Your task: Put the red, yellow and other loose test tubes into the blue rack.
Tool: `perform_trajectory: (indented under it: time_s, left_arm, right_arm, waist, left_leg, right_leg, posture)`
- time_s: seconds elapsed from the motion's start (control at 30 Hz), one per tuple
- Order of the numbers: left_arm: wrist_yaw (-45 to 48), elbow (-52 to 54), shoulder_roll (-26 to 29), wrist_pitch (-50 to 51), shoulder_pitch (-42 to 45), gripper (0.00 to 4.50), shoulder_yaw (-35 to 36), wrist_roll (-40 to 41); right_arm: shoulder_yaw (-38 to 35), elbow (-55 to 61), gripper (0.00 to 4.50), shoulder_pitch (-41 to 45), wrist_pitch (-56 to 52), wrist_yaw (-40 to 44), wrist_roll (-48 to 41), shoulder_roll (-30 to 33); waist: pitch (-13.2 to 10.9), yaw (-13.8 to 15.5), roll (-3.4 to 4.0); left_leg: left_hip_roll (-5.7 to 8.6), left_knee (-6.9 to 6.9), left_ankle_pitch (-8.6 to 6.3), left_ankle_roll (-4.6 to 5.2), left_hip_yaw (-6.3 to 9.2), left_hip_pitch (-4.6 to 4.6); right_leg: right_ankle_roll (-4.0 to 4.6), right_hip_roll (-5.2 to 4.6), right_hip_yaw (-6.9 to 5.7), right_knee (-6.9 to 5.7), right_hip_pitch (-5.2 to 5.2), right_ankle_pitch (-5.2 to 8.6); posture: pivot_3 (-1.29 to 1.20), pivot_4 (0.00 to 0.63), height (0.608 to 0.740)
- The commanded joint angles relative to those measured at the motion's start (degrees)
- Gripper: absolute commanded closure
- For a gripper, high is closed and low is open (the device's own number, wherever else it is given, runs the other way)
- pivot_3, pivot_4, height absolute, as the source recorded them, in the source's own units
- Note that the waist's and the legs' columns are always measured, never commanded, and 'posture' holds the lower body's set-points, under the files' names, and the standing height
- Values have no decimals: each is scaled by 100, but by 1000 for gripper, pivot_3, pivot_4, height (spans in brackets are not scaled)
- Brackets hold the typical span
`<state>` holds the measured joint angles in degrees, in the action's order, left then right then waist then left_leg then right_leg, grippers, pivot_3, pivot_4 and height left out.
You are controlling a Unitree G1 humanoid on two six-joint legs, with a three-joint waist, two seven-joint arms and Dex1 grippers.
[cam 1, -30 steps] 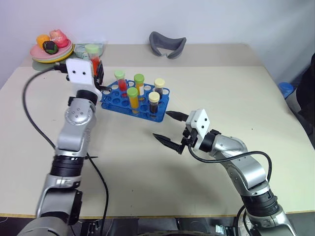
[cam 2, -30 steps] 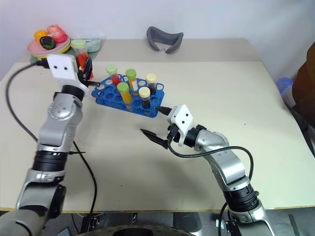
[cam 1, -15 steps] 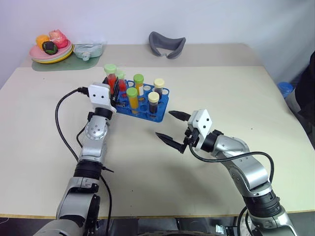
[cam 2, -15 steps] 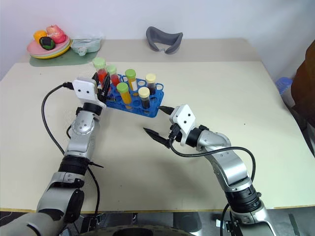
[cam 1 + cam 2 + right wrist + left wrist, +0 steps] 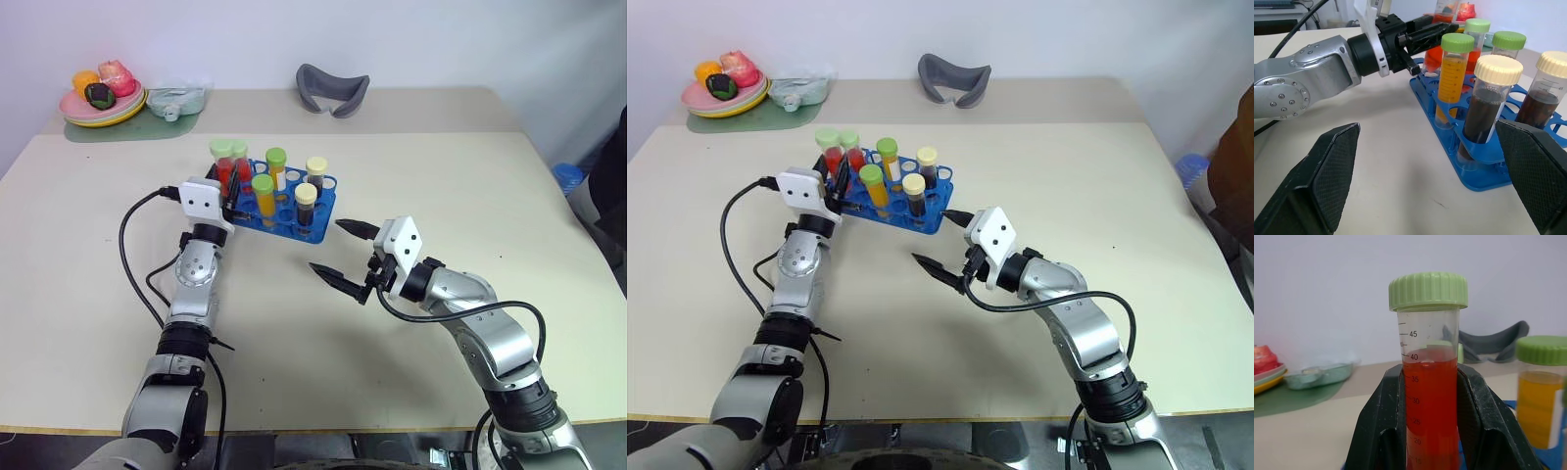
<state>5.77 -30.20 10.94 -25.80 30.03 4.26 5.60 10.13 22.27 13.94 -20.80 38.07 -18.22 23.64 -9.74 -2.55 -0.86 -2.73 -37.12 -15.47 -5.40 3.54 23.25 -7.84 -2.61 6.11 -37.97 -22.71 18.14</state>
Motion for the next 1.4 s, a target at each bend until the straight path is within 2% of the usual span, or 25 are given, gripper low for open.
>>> perform_trajectory:
  time_s: [0.03, 0.27, 0.5, 0.53, 0.67, 0.8, 0.93, 1.07, 1.27, 1.4]
  left_arm:
    - [44, 41, -27, -91, 43, 3750, 99, 20]
    - [-29, 35, -7, -84, -28, 3750, 130, -96]
    - [-110, 287, 12, 66, -153, 337, 248, -63]
    - [-88, 445, 36, 130, -207, 47, 289, 5]
    - [177, 1457, 212, 564, -616, 47, 488, 442]
    - [476, 2855, 562, 1429, -1237, 47, 770, 1072]
    - [1002, 3825, 1315, 2356, -1930, 47, 1176, 1586]
    - [1476, 4109, 1998, 2936, -2378, 47, 1595, 1908]
    - [2598, 3934, 2887, 3195, -3379, 47, 2119, 1989]
    - [3150, 3838, 3214, 3205, -3891, 47, 2267, 1973]
  right_arm:
    - [-122, 195, 0, 57, 118, 6, -4, 26]
    - [-118, 226, 0, 41, 95, 15, -16, 36]
    - [-109, 230, 0, 45, 82, 17, -20, 32]
    - [-110, 231, 0, 45, 82, 15, -18, 33]
    - [-143, 272, 0, 3, 71, 13, -27, 66]
    - [-250, 311, 0, -92, 65, 60, -63, 183]
    - [-499, 165, 0, -149, 99, 242, -120, 457]
    - [-829, -102, 0, -203, 143, 458, -195, 765]
    - [-1676, -495, 0, -665, -129, 995, -596, 1505]
    - [-2127, -775, 0, -977, -6, 1177, -600, 1856]
  waist:
    - [0, 6, 0]
    - [0, 0, 0]
    - [0, 0, 0]
    - [0, -1, 0]
    - [0, -15, 0]
    - [0, -13, 0]
    - [0, -12, 0]
    - [0, 3, 1]
    - [-1, 2, 1]
    - [-2, 1, 2]
  left_leg:
    - [0, 0, 0, 0, 0, 1]
    - [0, 0, 0, 0, 0, 0]
    - [0, 0, 0, 0, 1, 0]
    - [0, 0, 0, 0, 1, 0]
    - [-1, 1, 0, 0, 1, 0]
    - [-2, 2, 0, 0, 2, 0]
    - [-3, 2, -2, 3, 2, -1]
    - [-3, 1, -3, 6, 1, -3]
    - [-3, 6, -8, 13, 0, -4]
    - [-3, 6, -8, 15, -3, -5]
  right_leg:
    - [0, 0, 0, 0, 0, 0]
    - [0, 0, 0, 0, 0, 0]
    - [0, 0, 0, 0, 0, 0]
    - [0, 0, 0, 0, 0, 0]
    - [0, 1, 0, -1, -1, 0]
    - [0, 0, 0, -2, -1, 0]
    - [0, 1, 0, -5, -1, 0]
    - [0, 0, 0, -2, 4, 0]
    - [1, 1, 0, 5, 5, 1]
    - [3, 0, 0, 9, 8, 2]
  posture:
    - [0, 150, 740]
    - [0, 150, 740]
    - [0, 150, 740]
    - [0, 150, 740]
    - [0, 150, 740]
    - [0, 150, 740]
    - [0, 150, 740]
    - [0, 150, 740]
    - [0, 150, 740]
    - [0, 150, 740]
